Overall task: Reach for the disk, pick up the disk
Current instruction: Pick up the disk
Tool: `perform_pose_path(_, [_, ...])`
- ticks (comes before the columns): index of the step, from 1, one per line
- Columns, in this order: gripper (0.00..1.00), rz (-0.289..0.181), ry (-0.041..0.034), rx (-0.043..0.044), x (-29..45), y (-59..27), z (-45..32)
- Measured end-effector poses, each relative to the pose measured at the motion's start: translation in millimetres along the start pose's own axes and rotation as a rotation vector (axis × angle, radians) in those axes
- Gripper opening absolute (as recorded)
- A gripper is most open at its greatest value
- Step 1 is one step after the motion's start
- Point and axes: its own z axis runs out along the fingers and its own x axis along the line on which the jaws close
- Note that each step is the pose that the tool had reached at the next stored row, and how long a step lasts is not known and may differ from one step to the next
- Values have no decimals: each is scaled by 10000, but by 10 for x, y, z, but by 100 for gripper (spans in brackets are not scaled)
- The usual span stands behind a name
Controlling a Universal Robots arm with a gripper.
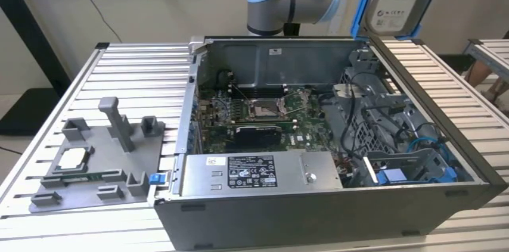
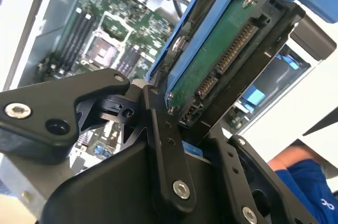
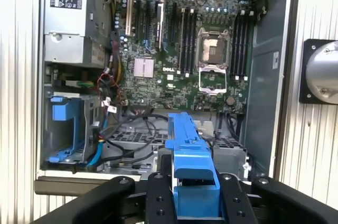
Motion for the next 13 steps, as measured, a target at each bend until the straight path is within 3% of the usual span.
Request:
perform_pose_path(2, [0, 0, 134, -6, 46, 1, 0])
perform_pose_path(3, [0, -1, 153, -6, 81, 2, 5])
perform_pose_path(13, [0, 0, 165, -6, 531, 19, 77])
